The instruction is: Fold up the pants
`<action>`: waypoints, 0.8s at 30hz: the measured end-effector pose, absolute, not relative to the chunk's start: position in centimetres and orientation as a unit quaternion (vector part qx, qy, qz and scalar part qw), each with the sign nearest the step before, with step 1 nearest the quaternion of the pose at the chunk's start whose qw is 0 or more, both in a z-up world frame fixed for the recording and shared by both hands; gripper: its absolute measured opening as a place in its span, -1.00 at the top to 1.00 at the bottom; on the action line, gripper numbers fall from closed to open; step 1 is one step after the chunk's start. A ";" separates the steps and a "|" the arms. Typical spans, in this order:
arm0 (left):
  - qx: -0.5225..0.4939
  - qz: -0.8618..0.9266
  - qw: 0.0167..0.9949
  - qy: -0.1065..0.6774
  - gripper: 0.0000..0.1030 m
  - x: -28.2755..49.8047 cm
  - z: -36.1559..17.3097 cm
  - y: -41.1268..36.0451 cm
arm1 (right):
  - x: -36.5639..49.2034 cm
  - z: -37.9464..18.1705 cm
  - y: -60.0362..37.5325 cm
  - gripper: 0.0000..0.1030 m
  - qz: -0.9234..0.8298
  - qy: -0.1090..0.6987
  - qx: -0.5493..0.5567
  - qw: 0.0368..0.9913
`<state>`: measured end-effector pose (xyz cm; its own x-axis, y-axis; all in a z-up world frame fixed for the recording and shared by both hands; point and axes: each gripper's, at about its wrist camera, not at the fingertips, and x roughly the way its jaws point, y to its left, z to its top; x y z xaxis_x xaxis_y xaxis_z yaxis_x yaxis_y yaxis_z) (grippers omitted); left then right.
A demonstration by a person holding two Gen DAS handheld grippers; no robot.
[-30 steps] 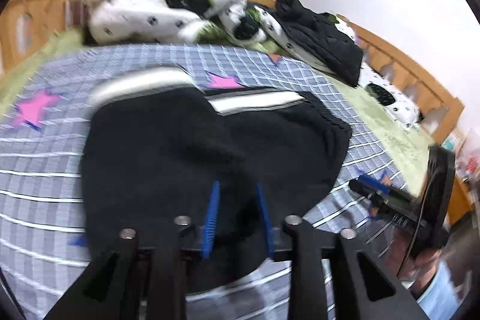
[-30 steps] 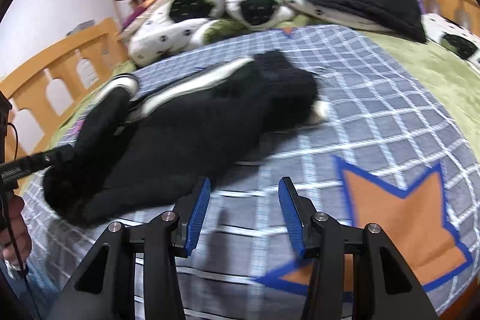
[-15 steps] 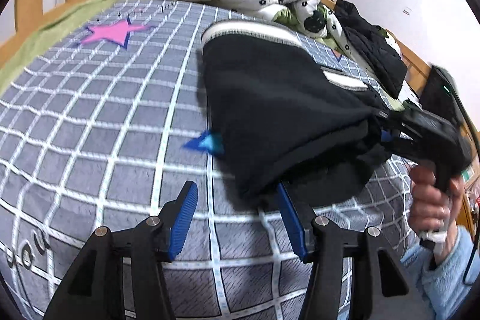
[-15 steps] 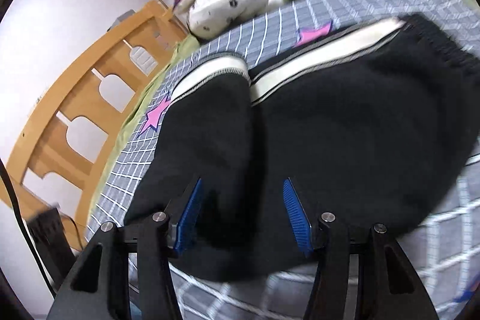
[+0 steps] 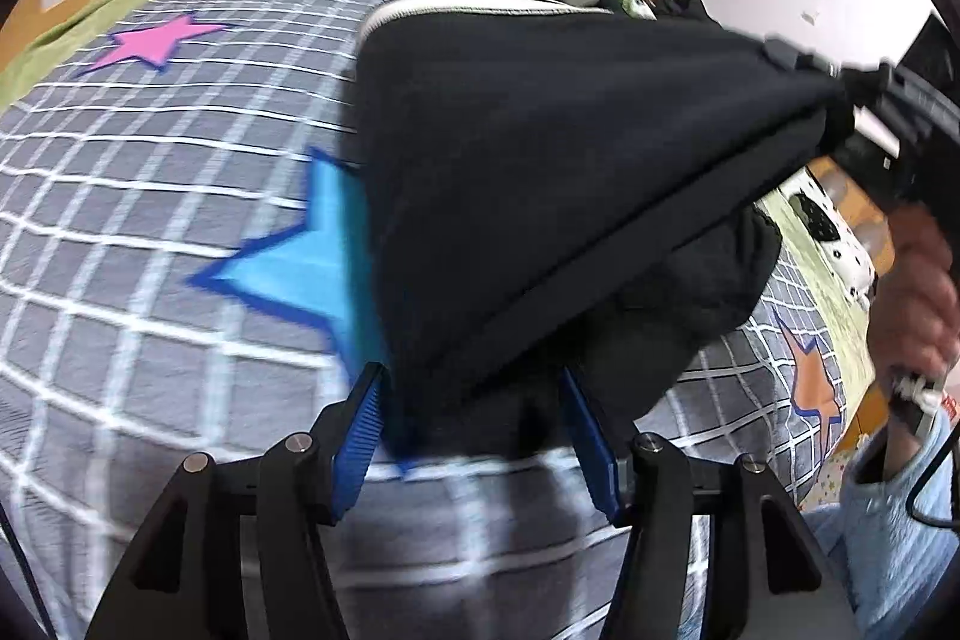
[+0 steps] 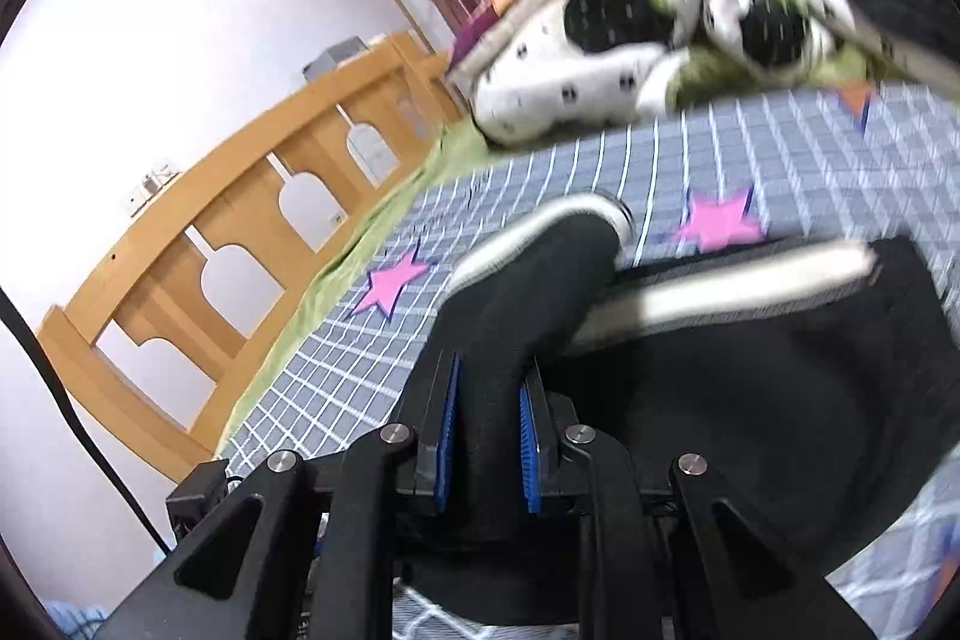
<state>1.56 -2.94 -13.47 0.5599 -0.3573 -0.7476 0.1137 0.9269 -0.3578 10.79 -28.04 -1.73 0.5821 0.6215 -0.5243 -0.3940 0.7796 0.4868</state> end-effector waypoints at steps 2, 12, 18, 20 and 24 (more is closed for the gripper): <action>-0.124 -0.131 0.873 0.453 -0.10 2.1 -13.9 -4.5 | 11.5 -1.2 -28.9 0.67 0.287 0.346 0.145 0.881; -0.094 -0.089 0.896 0.425 -0.10 2.0 -13.8 -9.0 | 12.6 0.3 -38.0 0.69 0.252 0.289 0.162 0.909; -0.095 -0.111 0.893 0.426 0.13 2.3 -13.6 -10.0 | 11.7 -1.0 -45.3 0.68 0.162 0.272 0.155 0.936; -0.086 -0.126 0.892 0.426 0.52 2.2 -13.5 -10.6 | 12.3 -4.1 -46.7 0.68 0.140 0.314 0.160 0.925; -0.038 -0.110 0.909 0.400 0.68 1.3 -12.9 -11.6 | 13.6 -9.9 -47.7 0.66 0.102 0.388 0.142 0.905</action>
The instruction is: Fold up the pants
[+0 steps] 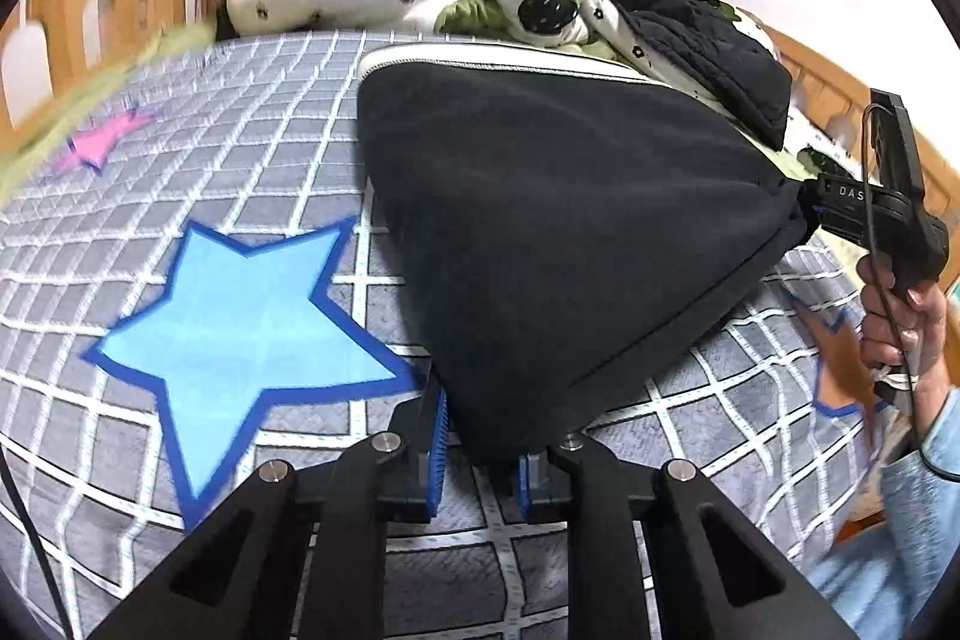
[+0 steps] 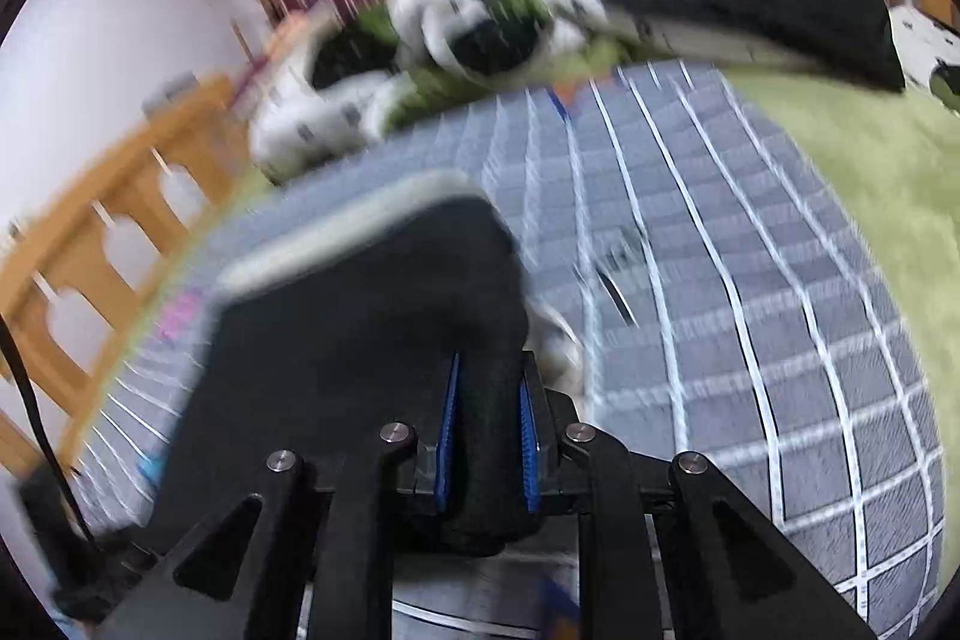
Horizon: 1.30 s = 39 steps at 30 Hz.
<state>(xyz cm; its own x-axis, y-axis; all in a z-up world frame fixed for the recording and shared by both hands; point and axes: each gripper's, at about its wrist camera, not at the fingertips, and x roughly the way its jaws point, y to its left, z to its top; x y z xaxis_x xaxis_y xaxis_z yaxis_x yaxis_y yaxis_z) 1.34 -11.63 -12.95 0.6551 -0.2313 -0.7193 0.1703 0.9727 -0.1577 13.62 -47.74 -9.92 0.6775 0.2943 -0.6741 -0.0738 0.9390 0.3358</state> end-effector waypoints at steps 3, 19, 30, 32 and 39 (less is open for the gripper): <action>-0.055 -0.117 0.897 0.422 0.61 1.5 -14.0 -10.9 | 13.0 -10.7 -48.2 0.63 0.108 0.387 0.151 0.903; -0.101 -0.141 0.891 0.419 -0.27 1.1 -7.1 -5.6 | 11.8 -5.0 -45.5 0.16 0.054 0.374 0.086 0.922; -0.104 -0.155 0.886 0.424 -0.32 10.0 -6.8 -4.7 | 16.0 -3.3 -42.8 -0.11 0.018 0.365 0.044 0.930; -0.110 -0.165 0.879 0.433 -0.31 12.1 -7.7 -5.0 | 17.5 -3.9 -43.4 -0.11 0.021 0.373 0.045 0.926; -0.133 -0.185 0.849 0.477 -0.29 18.1 -12.5 -6.7 | 23.2 -10.3 -45.4 0.04 0.057 0.492 0.049 0.868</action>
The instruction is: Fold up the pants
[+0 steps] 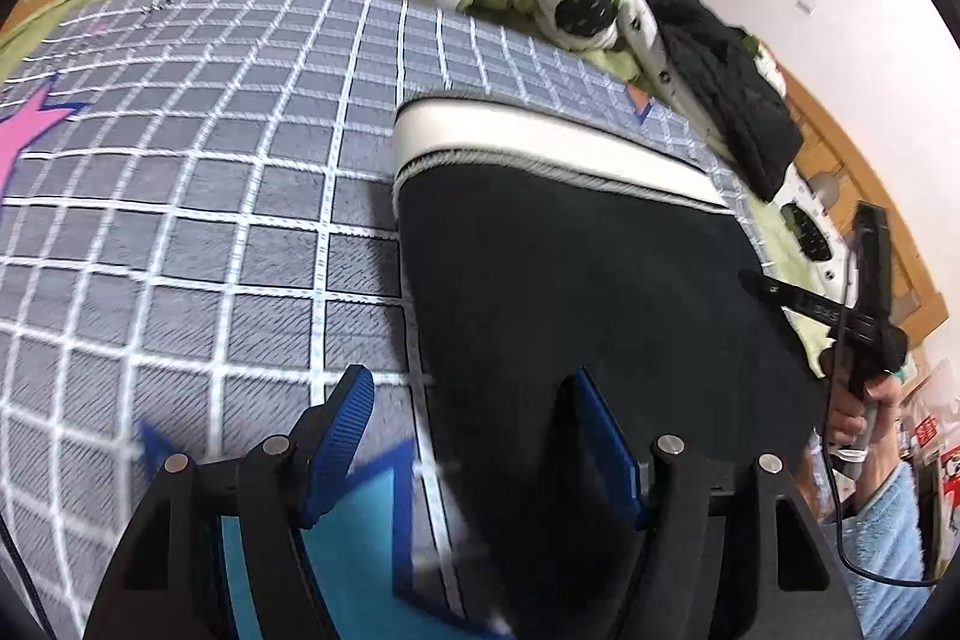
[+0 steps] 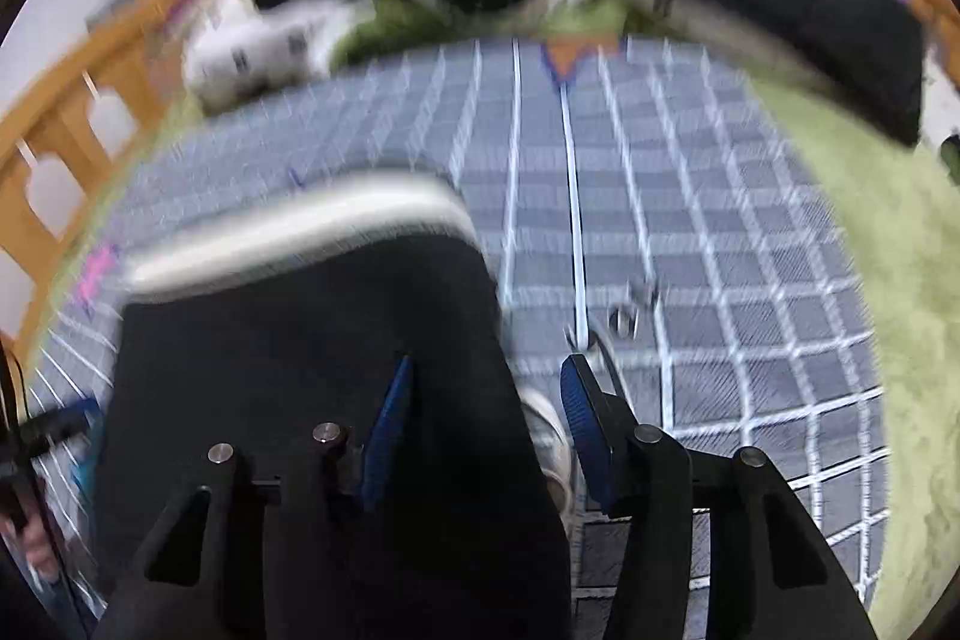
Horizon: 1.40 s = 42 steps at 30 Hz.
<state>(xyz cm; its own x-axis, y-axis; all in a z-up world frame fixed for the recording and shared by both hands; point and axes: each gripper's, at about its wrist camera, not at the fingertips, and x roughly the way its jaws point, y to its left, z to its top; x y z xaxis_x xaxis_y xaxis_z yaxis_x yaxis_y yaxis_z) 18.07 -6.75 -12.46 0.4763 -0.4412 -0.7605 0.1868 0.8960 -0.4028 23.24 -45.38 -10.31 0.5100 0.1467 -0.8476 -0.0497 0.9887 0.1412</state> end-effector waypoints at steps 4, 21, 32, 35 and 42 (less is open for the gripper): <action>-0.165 -0.203 0.833 0.487 -0.31 19.5 -14.9 -7.2 | 23.6 -11.6 -46.5 0.05 0.082 0.496 0.072 0.861; -0.158 -0.252 0.858 0.419 0.63 20.3 -5.9 -7.1 | 21.1 -9.1 -44.0 0.81 0.092 0.472 0.130 0.867; -0.062 -0.171 0.874 0.450 0.59 20.8 -4.1 5.2 | 20.0 -5.9 -30.3 0.83 0.184 0.460 0.147 0.856; -0.088 -0.139 0.859 0.485 0.52 21.5 -8.6 7.7 | 20.6 -8.7 -26.9 0.79 0.139 0.463 0.057 0.873; -0.087 -0.107 0.865 0.482 0.29 20.1 -9.2 9.0 | 19.9 -10.6 -27.0 0.72 0.111 0.464 -0.024 0.879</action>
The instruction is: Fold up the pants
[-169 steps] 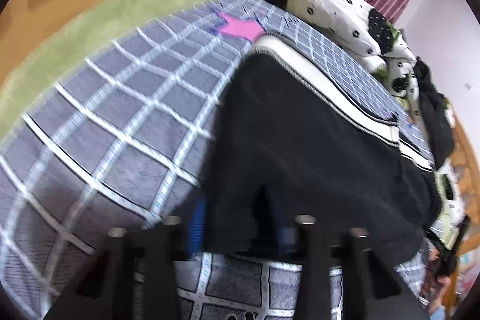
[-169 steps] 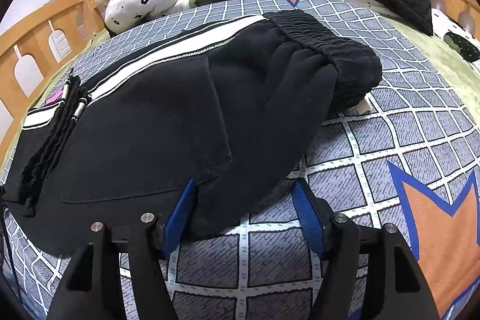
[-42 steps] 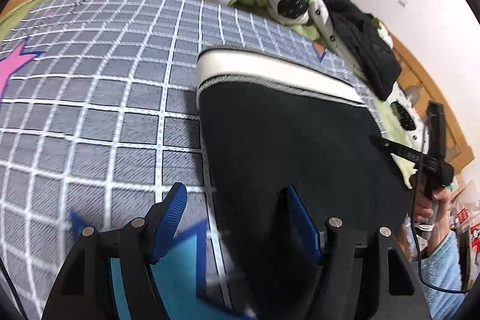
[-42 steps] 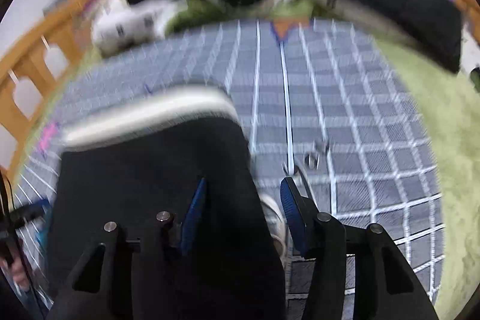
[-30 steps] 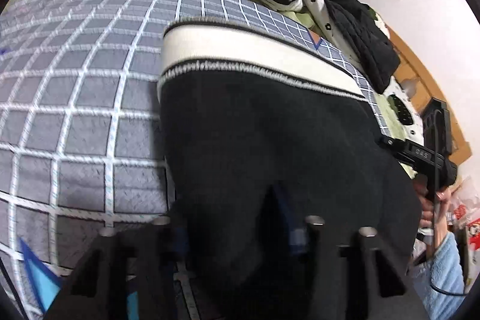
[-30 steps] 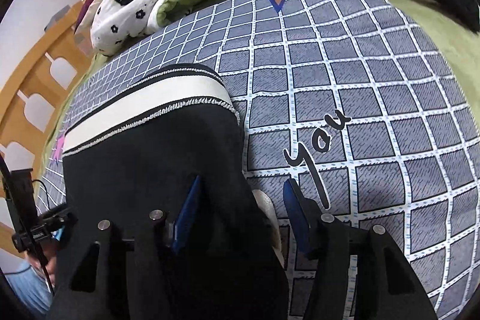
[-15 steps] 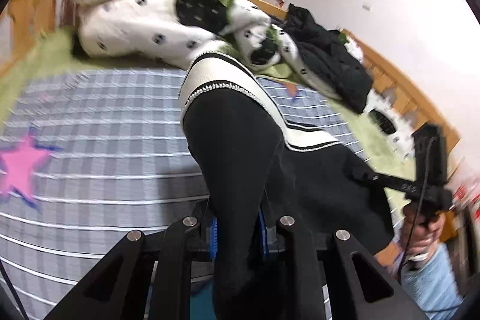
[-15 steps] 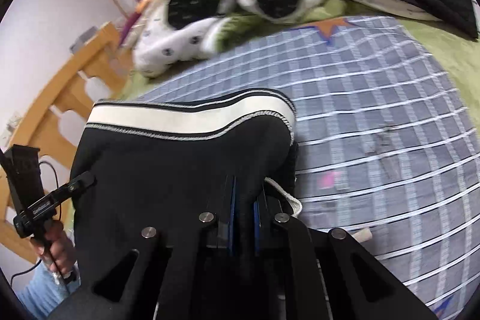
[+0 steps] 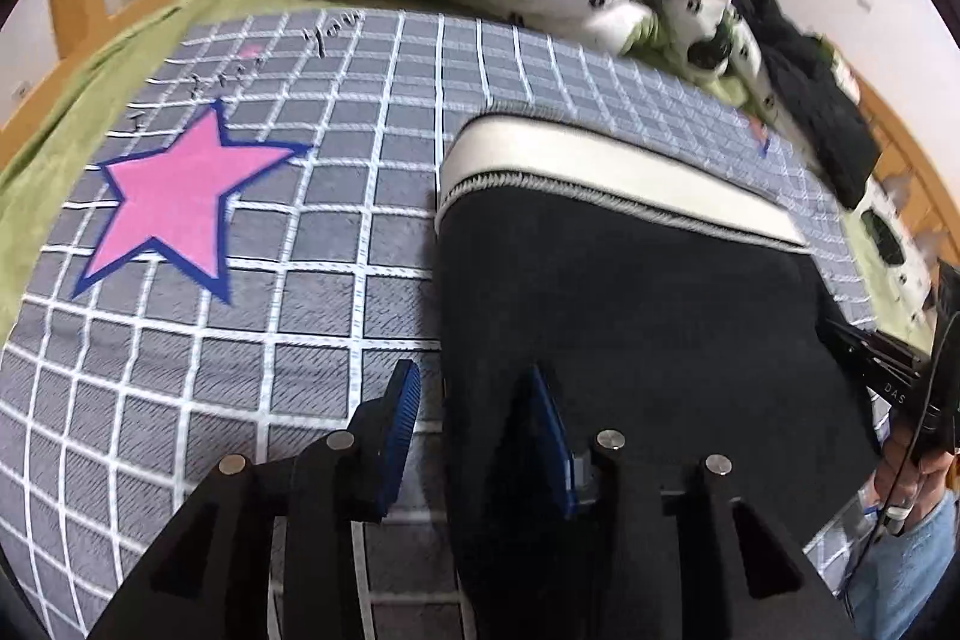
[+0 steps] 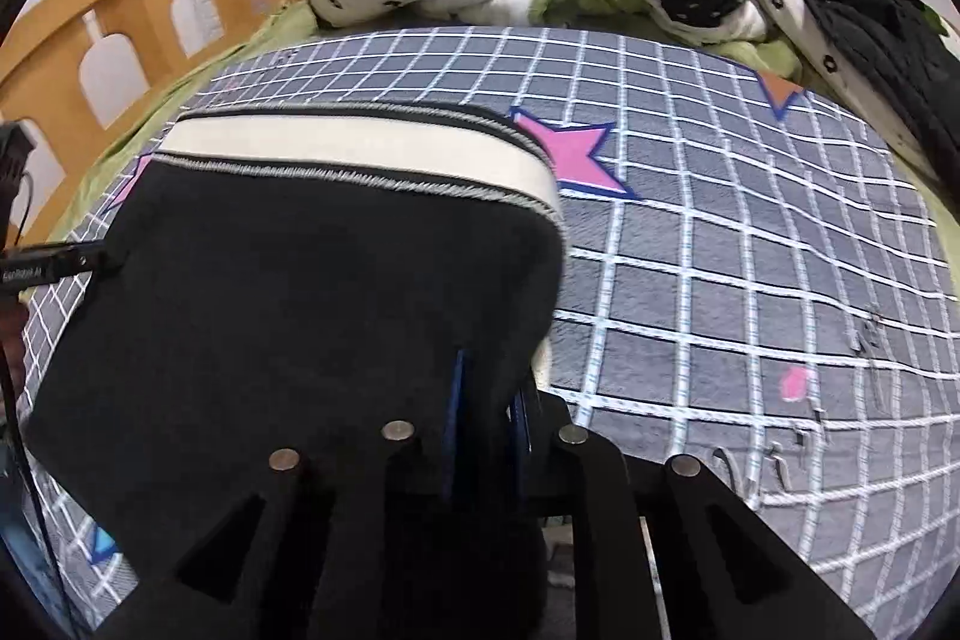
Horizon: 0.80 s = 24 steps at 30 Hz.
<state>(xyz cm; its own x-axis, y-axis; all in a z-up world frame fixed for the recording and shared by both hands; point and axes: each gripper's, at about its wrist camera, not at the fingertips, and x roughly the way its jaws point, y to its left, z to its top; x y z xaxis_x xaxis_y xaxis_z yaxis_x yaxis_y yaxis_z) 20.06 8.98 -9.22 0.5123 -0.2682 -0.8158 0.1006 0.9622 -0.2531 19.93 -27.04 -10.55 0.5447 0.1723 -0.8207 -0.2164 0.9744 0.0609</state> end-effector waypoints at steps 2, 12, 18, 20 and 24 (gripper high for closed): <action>-0.093 -0.122 0.864 0.479 0.29 18.7 -8.3 9.1 | 19.2 -9.3 -27.7 0.65 0.099 0.457 -0.008 0.884; -0.020 -0.163 0.859 0.485 0.15 9.7 -9.4 4.1 | 10.7 -7.8 -26.1 0.47 0.093 0.379 -0.020 0.921; -0.007 -0.172 0.861 0.478 0.15 6.8 -10.0 5.4 | 9.8 -10.4 -24.6 0.48 0.078 0.411 -0.093 0.903; -0.014 -0.210 0.848 0.487 0.07 5.7 -10.1 6.1 | 9.5 -9.8 -25.2 0.48 0.083 0.418 -0.076 0.901; 0.091 -0.198 0.849 0.481 0.04 3.4 -11.5 4.9 | 9.2 -9.2 -26.0 0.48 0.086 0.417 -0.051 0.903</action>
